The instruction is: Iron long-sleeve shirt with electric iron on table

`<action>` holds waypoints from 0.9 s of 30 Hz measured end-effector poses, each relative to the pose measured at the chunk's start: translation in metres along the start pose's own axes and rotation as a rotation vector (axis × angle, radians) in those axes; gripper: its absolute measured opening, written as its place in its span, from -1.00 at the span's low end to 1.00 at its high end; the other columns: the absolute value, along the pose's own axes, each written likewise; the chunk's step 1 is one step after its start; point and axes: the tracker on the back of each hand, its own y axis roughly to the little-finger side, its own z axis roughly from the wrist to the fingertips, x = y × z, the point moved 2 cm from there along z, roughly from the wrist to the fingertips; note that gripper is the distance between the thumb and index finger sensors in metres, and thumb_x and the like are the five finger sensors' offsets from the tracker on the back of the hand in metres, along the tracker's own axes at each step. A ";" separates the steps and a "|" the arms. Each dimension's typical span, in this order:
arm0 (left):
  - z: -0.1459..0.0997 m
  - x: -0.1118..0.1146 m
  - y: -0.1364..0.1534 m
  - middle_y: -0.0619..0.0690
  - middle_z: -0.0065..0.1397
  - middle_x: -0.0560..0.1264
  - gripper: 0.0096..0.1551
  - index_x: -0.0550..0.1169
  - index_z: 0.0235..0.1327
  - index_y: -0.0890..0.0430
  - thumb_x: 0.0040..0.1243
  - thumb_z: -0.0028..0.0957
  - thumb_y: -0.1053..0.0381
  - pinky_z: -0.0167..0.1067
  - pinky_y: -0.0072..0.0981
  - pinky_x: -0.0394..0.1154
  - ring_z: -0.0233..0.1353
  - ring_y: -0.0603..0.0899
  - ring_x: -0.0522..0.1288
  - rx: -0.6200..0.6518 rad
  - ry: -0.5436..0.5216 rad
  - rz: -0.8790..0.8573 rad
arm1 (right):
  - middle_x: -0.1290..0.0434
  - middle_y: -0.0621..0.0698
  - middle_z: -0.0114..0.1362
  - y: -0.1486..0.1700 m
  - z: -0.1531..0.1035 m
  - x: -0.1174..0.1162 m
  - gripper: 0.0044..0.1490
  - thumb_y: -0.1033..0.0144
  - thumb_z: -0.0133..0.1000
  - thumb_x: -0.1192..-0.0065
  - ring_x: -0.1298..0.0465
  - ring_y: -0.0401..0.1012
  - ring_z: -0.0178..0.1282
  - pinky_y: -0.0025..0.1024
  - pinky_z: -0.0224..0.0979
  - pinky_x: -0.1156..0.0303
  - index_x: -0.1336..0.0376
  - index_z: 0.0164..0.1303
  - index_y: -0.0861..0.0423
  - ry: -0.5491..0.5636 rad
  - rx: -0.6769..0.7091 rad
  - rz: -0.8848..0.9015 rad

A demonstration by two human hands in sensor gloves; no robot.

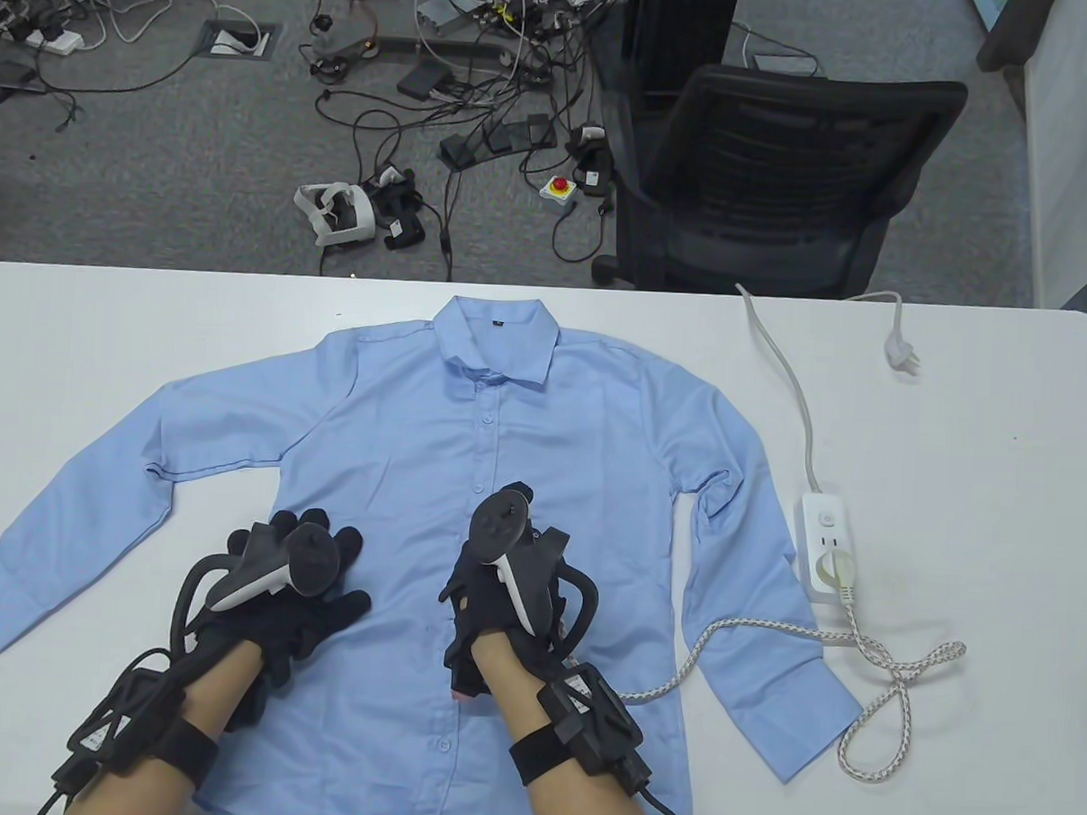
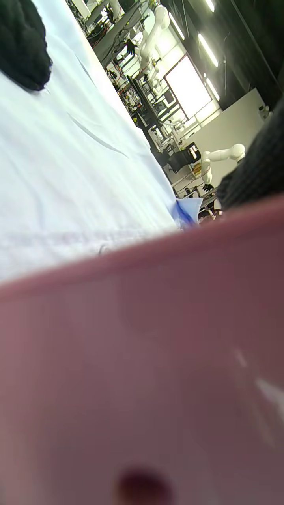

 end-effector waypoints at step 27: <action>0.000 0.001 0.002 -0.15 0.68 -0.47 -0.10 -0.27 0.43 -0.42 -0.33 -0.07 -0.63 0.41 0.38 -0.45 0.65 0.15 -0.46 -0.006 0.002 0.001 | -0.37 0.00 0.08 0.121 0.016 0.058 -0.03 0.03 -0.05 -0.19 -0.57 -0.35 -0.40 -0.40 -0.21 -0.60 0.19 0.48 -0.09 0.079 -0.177 -0.011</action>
